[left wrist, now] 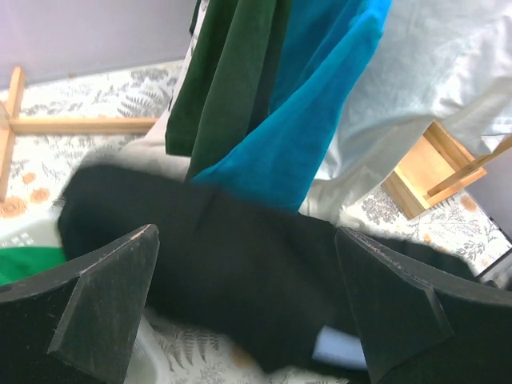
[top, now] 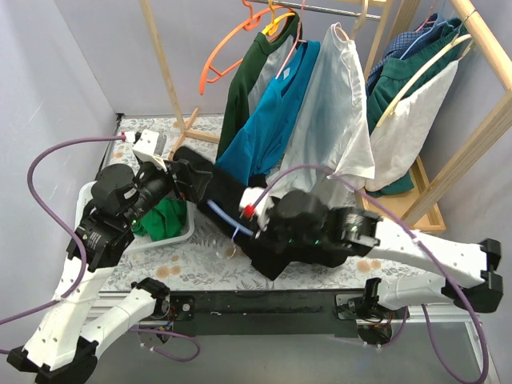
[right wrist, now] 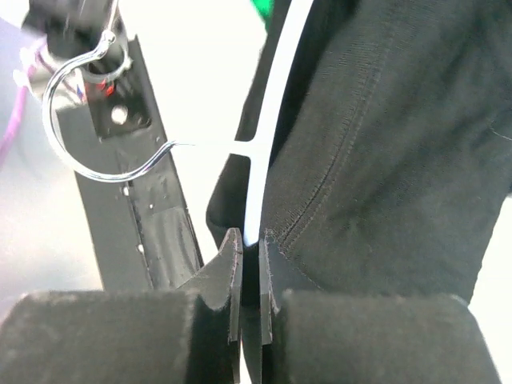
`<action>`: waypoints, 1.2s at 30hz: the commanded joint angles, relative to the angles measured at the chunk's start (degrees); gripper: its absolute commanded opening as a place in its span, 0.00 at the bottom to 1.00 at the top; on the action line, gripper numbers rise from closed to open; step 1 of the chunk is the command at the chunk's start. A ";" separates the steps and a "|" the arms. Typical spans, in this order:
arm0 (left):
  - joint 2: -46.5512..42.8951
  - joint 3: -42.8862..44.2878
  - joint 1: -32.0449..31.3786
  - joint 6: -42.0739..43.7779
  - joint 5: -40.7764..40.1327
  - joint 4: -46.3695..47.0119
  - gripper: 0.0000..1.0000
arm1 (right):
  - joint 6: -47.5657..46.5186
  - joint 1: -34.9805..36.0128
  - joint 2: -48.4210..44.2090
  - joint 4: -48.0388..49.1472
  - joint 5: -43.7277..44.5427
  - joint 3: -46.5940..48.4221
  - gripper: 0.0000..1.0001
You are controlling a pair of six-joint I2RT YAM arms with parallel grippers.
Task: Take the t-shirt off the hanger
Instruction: Pick up the hanger at the center of the board.
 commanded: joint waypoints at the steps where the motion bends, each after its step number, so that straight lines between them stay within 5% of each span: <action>1: -2.71 1.74 0.33 3.45 1.85 3.12 0.93 | 1.45 -8.55 -4.11 -10.08 -10.12 8.07 0.01; 7: -5.79 2.18 0.24 6.61 5.45 3.56 0.93 | 1.54 -13.30 -3.67 -16.32 -20.22 13.09 0.01; 18: -8.61 -0.37 0.24 6.79 38.73 -4.69 0.91 | 7.16 -18.06 -4.46 -8.24 -40.44 9.58 0.01; 27: -5.02 5.49 0.24 17.24 40.89 -16.97 0.90 | 12.78 -19.20 -0.86 -5.97 -62.40 10.02 0.01; 36: -5.44 4.11 0.24 18.31 48.35 -17.62 0.89 | 24.38 -21.31 -1.03 3.43 -71.03 9.58 0.01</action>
